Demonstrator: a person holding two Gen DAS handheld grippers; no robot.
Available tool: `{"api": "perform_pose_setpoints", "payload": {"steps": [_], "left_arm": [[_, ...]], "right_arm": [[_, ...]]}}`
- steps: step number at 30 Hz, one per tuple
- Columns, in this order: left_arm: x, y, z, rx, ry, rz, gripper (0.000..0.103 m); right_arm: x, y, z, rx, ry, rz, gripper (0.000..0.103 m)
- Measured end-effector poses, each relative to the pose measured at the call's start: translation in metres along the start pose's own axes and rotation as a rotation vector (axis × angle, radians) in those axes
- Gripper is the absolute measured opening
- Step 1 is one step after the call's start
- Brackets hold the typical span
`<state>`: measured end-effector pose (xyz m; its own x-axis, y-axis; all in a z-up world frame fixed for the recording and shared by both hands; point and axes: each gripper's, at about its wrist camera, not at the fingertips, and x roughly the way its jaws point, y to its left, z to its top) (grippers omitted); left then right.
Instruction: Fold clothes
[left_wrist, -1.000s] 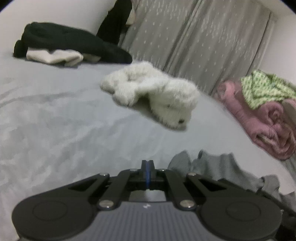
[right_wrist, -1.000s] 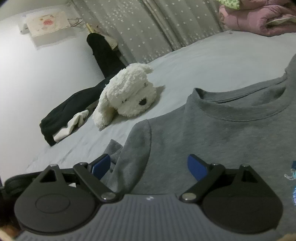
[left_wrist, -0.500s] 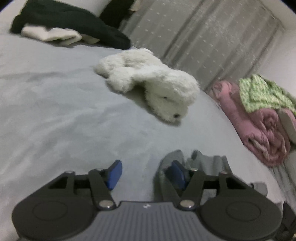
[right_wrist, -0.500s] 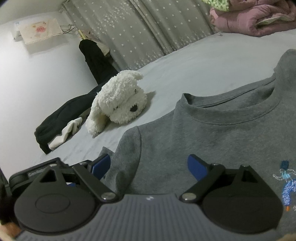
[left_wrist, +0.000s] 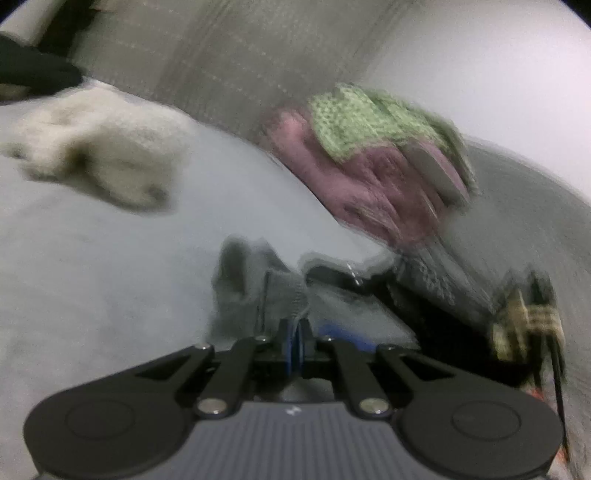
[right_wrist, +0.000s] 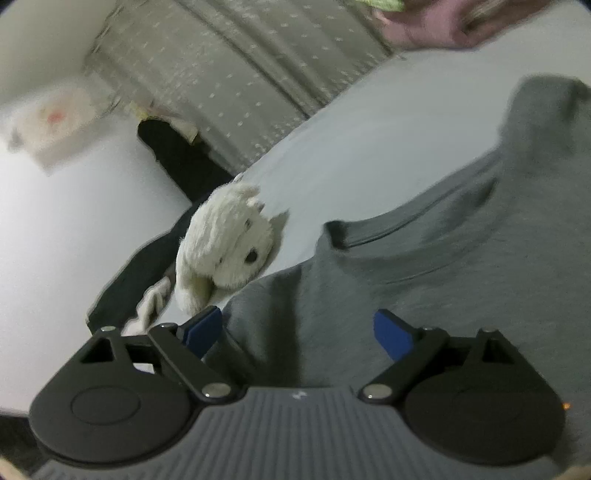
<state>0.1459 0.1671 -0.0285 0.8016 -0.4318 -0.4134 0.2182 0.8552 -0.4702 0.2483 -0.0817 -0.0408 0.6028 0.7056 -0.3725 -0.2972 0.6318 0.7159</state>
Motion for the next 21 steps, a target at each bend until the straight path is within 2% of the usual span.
{"api": "perform_pose_setpoints", "payload": {"steps": [2, 3, 6, 8, 13, 17, 21], "left_arm": [[0.007, -0.016, -0.006, 0.089, 0.077, -0.031, 0.004], [0.008, -0.020, -0.007, 0.114, 0.093, -0.045, 0.004], [0.002, -0.028, -0.007, 0.152, 0.094, -0.072, 0.016], [-0.005, -0.029, -0.005, 0.161, 0.075, -0.068, 0.037], [-0.026, -0.008, 0.008, 0.095, -0.019, 0.010, 0.052], [-0.027, 0.007, 0.007, 0.080, 0.020, 0.068, 0.052], [-0.027, 0.008, 0.005, 0.126, 0.125, 0.061, 0.052]], "right_arm": [[0.000, -0.010, 0.004, 0.062, 0.019, 0.019, 0.086], [-0.001, -0.013, 0.005, 0.078, 0.023, 0.025, 0.086], [-0.003, -0.011, 0.007, 0.072, 0.033, 0.031, 0.086], [-0.005, -0.007, 0.006, 0.049, 0.036, 0.026, 0.085], [-0.006, 0.004, 0.006, -0.017, 0.053, 0.036, 0.082], [-0.005, 0.013, 0.004, -0.106, 0.100, 0.022, 0.081], [-0.006, 0.017, 0.004, -0.170, 0.150, -0.004, 0.081]]}}
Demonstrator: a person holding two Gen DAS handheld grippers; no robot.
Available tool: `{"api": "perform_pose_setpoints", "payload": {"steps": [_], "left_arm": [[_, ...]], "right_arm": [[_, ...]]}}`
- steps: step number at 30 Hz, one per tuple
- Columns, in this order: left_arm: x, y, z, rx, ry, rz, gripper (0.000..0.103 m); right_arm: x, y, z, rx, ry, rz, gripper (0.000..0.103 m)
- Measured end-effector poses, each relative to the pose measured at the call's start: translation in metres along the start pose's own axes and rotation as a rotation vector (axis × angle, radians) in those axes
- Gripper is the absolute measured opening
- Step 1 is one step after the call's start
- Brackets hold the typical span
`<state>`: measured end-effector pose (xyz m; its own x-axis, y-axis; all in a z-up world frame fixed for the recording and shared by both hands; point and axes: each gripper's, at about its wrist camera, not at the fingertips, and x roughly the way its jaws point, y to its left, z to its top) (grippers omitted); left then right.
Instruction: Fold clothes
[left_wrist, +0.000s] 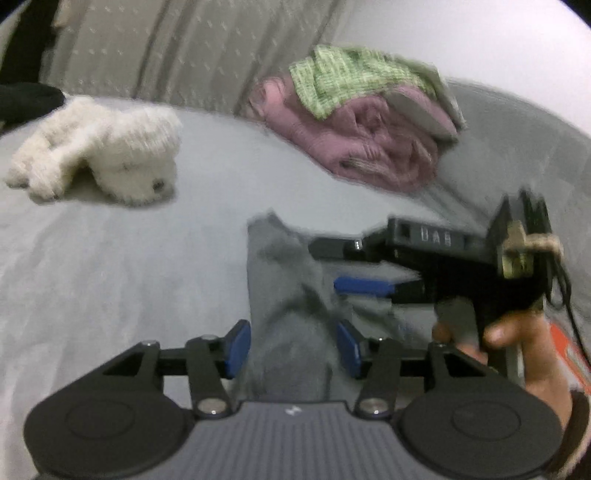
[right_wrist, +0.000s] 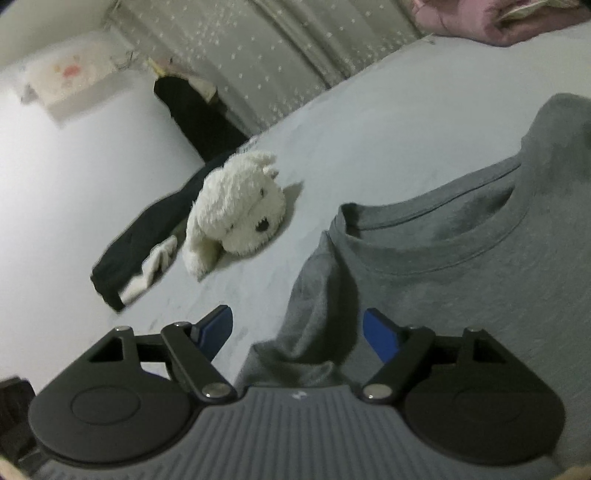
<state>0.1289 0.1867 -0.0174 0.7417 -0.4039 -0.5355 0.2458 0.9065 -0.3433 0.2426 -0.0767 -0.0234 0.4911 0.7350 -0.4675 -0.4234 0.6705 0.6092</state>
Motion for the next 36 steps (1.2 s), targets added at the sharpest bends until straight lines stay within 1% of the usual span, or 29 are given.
{"api": "perform_pose_setpoints", "payload": {"steps": [2, 3, 5, 8, 9, 12, 13, 14, 16, 17, 18, 21, 24, 26, 31, 35, 36], "left_arm": [[0.006, -0.002, -0.003, 0.030, 0.082, -0.002, 0.050], [0.005, -0.005, -0.004, 0.054, 0.101, 0.001, 0.049], [0.001, -0.015, -0.007, 0.117, 0.116, -0.002, 0.045], [-0.003, -0.030, -0.010, 0.196, 0.132, -0.029, 0.044], [-0.004, -0.033, -0.011, 0.220, 0.139, -0.027, 0.043], [-0.002, -0.041, -0.016, 0.276, 0.158, -0.008, 0.037], [0.002, -0.041, -0.017, 0.281, 0.163, 0.009, 0.031], [0.005, -0.041, -0.018, 0.284, 0.167, 0.025, 0.023], [0.010, -0.041, -0.018, 0.287, 0.168, 0.053, 0.016], [0.010, -0.041, -0.018, 0.284, 0.161, 0.059, 0.012], [0.009, -0.041, -0.017, 0.280, 0.154, 0.065, 0.009], [0.007, -0.035, -0.014, 0.232, 0.130, 0.085, 0.007], [0.003, -0.021, -0.008, 0.140, 0.093, 0.120, 0.006], [-0.003, -0.011, -0.005, 0.072, 0.056, 0.158, 0.006], [-0.014, 0.024, -0.001, -0.160, 0.004, 0.280, 0.005], [-0.024, 0.045, -0.004, -0.297, -0.013, 0.365, 0.004], [-0.025, 0.047, -0.004, -0.313, -0.014, 0.393, 0.004]], "right_arm": [[0.000, 0.001, 0.000, -0.044, 0.046, -0.017, 0.081], [0.000, 0.001, -0.001, -0.071, 0.063, -0.027, 0.081], [0.000, 0.004, -0.004, -0.135, 0.094, -0.044, 0.080], [0.000, 0.008, -0.007, -0.212, 0.128, -0.048, 0.080], [-0.001, 0.010, -0.008, -0.234, 0.136, -0.048, 0.080], [-0.004, 0.010, -0.008, -0.244, 0.126, -0.047, 0.080], [-0.004, 0.008, -0.007, -0.225, 0.121, -0.041, 0.080], [-0.003, 0.007, -0.006, -0.211, 0.119, -0.035, 0.080], [-0.002, 0.005, -0.007, -0.199, 0.119, -0.034, 0.080], [-0.001, 0.005, -0.007, -0.199, 0.119, -0.039, 0.080], [-0.001, 0.005, -0.007, -0.199, 0.118, -0.043, 0.080], [-0.002, 0.005, -0.005, -0.175, 0.097, -0.040, 0.080], [-0.006, 0.003, -0.003, -0.145, 0.066, -0.039, 0.080], [-0.006, 0.001, -0.001, -0.121, 0.048, -0.042, 0.081], [-0.006, -0.003, 0.001, -0.073, 0.011, -0.054, 0.081], [-0.007, -0.001, 0.000, -0.072, -0.009, -0.051, 0.081], [-0.007, -0.001, 0.000, -0.072, -0.012, -0.051, 0.081]]}}
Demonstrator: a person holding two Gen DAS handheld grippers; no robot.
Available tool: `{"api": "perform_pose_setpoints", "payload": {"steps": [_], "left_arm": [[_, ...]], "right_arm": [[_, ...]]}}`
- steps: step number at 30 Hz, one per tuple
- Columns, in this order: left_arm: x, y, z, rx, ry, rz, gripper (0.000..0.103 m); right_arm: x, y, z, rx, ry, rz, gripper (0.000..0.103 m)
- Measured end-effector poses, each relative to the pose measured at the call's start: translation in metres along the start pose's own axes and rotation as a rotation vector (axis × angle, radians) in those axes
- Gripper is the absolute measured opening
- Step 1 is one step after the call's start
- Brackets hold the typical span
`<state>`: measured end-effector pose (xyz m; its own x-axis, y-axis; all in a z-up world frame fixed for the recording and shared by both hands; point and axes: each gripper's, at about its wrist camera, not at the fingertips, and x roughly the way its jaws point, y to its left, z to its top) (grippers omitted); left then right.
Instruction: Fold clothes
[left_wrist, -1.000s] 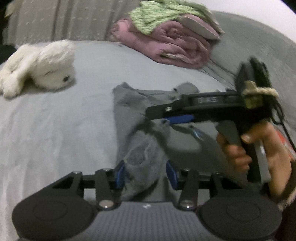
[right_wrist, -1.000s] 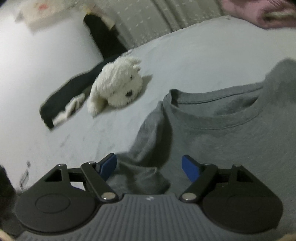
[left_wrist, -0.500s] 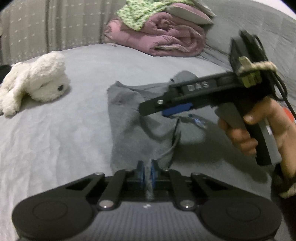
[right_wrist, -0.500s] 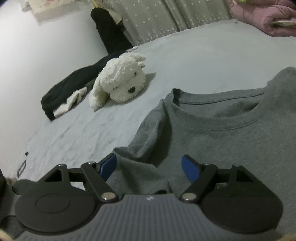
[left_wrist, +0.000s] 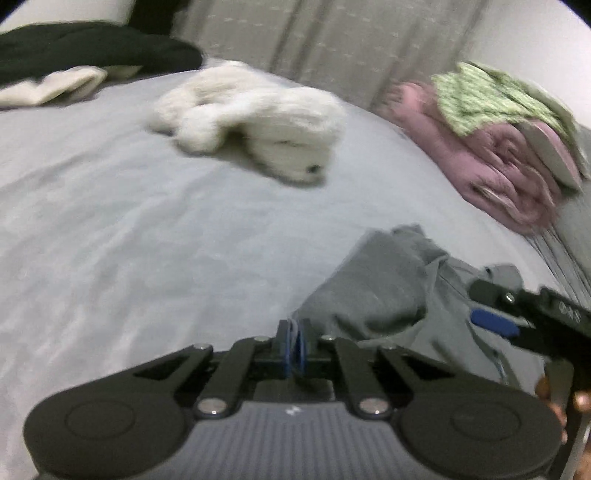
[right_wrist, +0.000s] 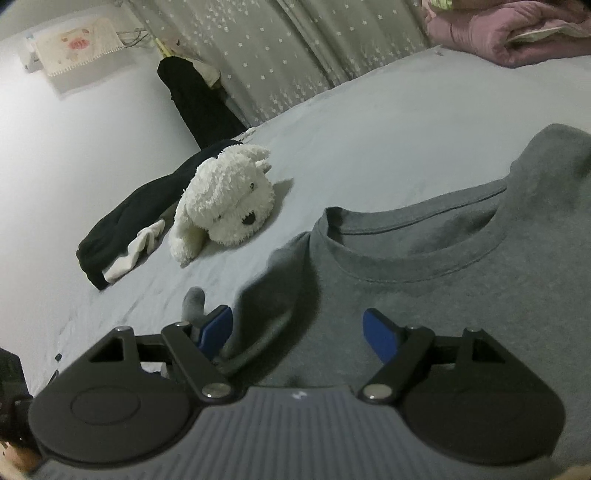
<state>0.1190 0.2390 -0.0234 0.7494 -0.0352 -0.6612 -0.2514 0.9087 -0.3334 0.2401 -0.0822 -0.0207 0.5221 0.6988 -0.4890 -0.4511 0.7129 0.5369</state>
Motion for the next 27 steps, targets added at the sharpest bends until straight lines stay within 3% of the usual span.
{"api": "perform_pose_setpoints", "payload": {"steps": [5, 10, 13, 15, 16, 20, 27], "left_arm": [[0.001, 0.002, -0.001, -0.012, 0.010, 0.120, 0.002], [-0.004, 0.002, 0.000, 0.062, 0.005, 0.281, 0.000], [-0.006, 0.018, 0.004, -0.011, -0.019, 0.184, 0.008], [-0.001, 0.022, 0.006, -0.034, -0.044, 0.116, 0.024], [0.004, 0.021, 0.009, -0.035, -0.052, 0.110, 0.035], [0.025, 0.002, 0.020, 0.032, -0.080, 0.089, 0.054], [0.054, -0.023, 0.025, 0.172, -0.081, 0.089, 0.055]], "right_arm": [[0.004, 0.002, -0.002, -0.008, 0.003, -0.006, 0.081], [0.008, 0.005, -0.004, -0.023, 0.008, -0.033, 0.081], [0.008, 0.004, -0.004, -0.016, 0.006, -0.019, 0.081], [0.008, 0.002, -0.004, -0.006, 0.001, -0.010, 0.081], [0.008, 0.000, -0.004, 0.001, -0.002, -0.006, 0.081], [0.008, -0.006, -0.003, 0.032, -0.005, 0.010, 0.081], [0.009, -0.010, -0.003, 0.061, 0.000, 0.033, 0.081]]}}
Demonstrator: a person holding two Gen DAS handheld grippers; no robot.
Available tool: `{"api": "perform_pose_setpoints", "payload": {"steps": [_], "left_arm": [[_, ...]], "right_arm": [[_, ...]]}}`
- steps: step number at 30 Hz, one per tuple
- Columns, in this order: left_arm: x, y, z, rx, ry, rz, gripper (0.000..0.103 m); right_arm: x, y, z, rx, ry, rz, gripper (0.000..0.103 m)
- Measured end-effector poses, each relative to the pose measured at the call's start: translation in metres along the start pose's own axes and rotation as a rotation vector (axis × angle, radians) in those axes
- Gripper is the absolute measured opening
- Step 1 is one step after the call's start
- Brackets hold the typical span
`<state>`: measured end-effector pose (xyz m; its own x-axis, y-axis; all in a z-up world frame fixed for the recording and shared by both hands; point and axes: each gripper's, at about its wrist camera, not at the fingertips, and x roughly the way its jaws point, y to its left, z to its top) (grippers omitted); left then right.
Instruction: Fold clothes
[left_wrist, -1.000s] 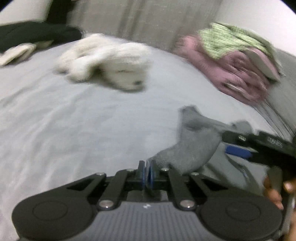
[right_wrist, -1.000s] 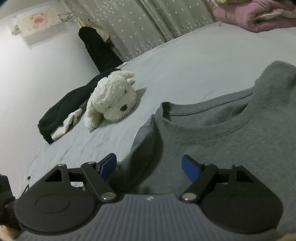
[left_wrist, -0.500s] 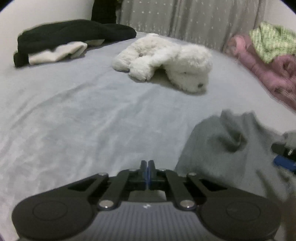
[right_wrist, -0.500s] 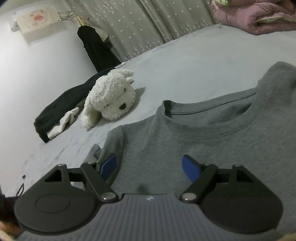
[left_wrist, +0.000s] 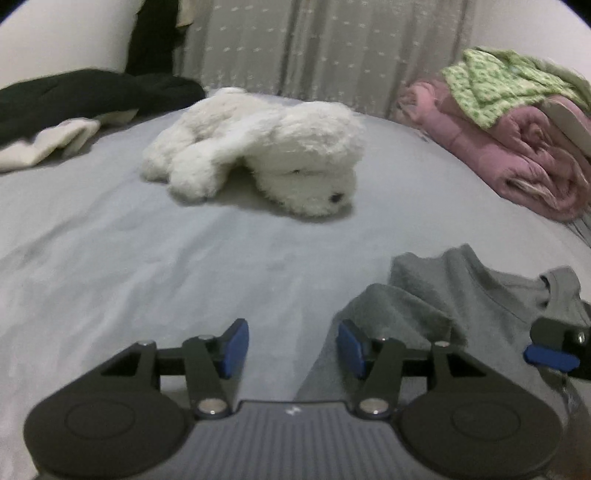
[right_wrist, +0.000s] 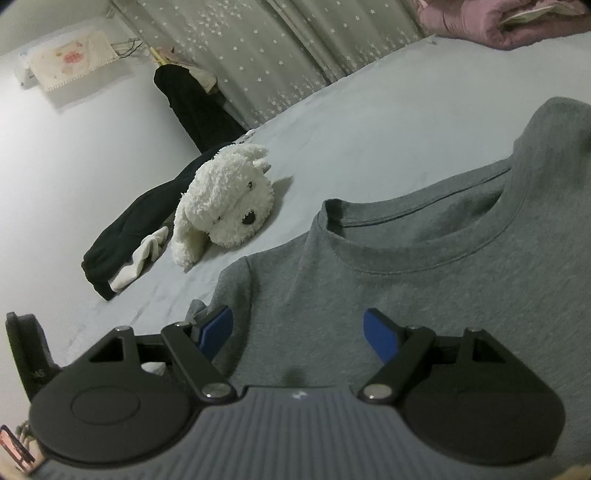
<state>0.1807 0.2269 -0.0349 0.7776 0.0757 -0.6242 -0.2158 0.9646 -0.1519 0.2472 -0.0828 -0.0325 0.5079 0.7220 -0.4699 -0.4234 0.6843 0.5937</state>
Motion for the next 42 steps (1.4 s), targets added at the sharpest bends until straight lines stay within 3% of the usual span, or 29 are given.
{"api": "perform_pose_setpoints", "payload": {"steps": [5, 10, 15, 18, 20, 22, 29, 34, 39, 42], "left_arm": [[0.002, -0.010, -0.005, 0.039, -0.025, -0.064, 0.057], [0.003, -0.002, -0.007, -0.050, -0.025, -0.168, 0.057], [0.009, -0.011, -0.009, -0.003, -0.010, -0.163, 0.053], [0.010, -0.025, -0.012, 0.067, 0.000, -0.153, 0.042], [0.010, -0.027, -0.013, 0.072, 0.008, -0.165, 0.012], [0.008, -0.024, -0.012, 0.035, 0.007, -0.174, 0.006], [-0.023, 0.008, -0.005, -0.124, -0.140, -0.073, 0.005], [-0.034, 0.035, -0.009, -0.278, -0.206, 0.098, 0.004], [-0.024, 0.056, -0.011, -0.377, -0.149, 0.175, 0.004], [-0.025, 0.075, -0.014, -0.465, -0.127, 0.112, 0.010]], "right_arm": [[-0.001, -0.003, 0.001, 0.019, 0.000, 0.011, 0.081], [-0.001, -0.004, 0.000, 0.028, -0.001, 0.013, 0.081], [0.000, -0.004, -0.001, 0.032, 0.003, 0.012, 0.081], [0.002, -0.003, -0.002, 0.028, 0.007, 0.010, 0.081], [0.003, -0.002, -0.002, 0.024, 0.008, 0.008, 0.082], [0.004, -0.002, -0.003, 0.022, 0.009, 0.005, 0.082], [0.005, -0.002, -0.004, 0.019, 0.001, -0.002, 0.082], [0.006, 0.001, -0.006, -0.002, -0.013, -0.020, 0.082], [0.007, 0.006, -0.008, -0.046, -0.035, -0.054, 0.082], [0.007, 0.009, -0.008, -0.087, -0.060, -0.098, 0.082]]}}
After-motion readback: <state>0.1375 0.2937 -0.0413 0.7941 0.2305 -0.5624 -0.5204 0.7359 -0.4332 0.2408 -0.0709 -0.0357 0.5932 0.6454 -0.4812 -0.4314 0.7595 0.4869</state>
